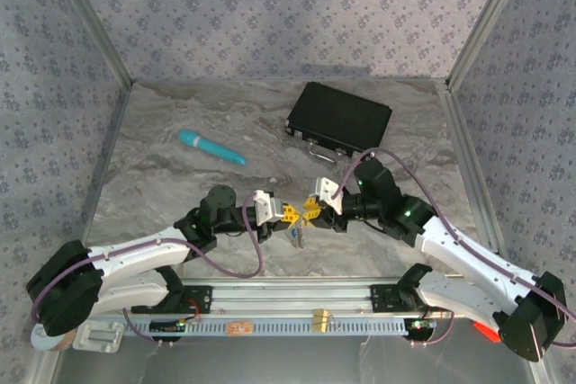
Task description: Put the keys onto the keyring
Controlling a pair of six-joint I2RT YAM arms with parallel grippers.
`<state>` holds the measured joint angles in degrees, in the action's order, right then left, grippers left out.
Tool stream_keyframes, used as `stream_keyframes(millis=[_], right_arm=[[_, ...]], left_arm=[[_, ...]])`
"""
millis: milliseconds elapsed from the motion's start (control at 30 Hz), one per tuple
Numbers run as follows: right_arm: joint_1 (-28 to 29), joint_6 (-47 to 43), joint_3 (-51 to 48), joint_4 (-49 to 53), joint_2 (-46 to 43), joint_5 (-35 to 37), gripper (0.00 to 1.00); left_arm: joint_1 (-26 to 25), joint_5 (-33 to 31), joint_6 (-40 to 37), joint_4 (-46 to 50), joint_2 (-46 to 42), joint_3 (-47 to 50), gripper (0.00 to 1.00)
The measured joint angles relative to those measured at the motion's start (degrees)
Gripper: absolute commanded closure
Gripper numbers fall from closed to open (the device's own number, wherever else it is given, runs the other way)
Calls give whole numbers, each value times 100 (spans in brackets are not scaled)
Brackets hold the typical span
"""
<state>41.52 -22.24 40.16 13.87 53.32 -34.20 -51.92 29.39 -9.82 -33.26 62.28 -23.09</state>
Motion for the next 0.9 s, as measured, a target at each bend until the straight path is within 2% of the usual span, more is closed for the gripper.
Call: stream_keyframes(millis=[367, 600, 900], right_arm=[[2, -22, -11, 2, 260, -105, 91], [0, -24, -11, 4, 457, -127, 90], [2, -48, -11, 0, 509, -164, 82]], left_arm=[[2, -7, 2, -17, 11, 0, 100], [7, -33, 42, 55, 85, 2, 100], [4, -22, 44, 4, 85, 2, 100]])
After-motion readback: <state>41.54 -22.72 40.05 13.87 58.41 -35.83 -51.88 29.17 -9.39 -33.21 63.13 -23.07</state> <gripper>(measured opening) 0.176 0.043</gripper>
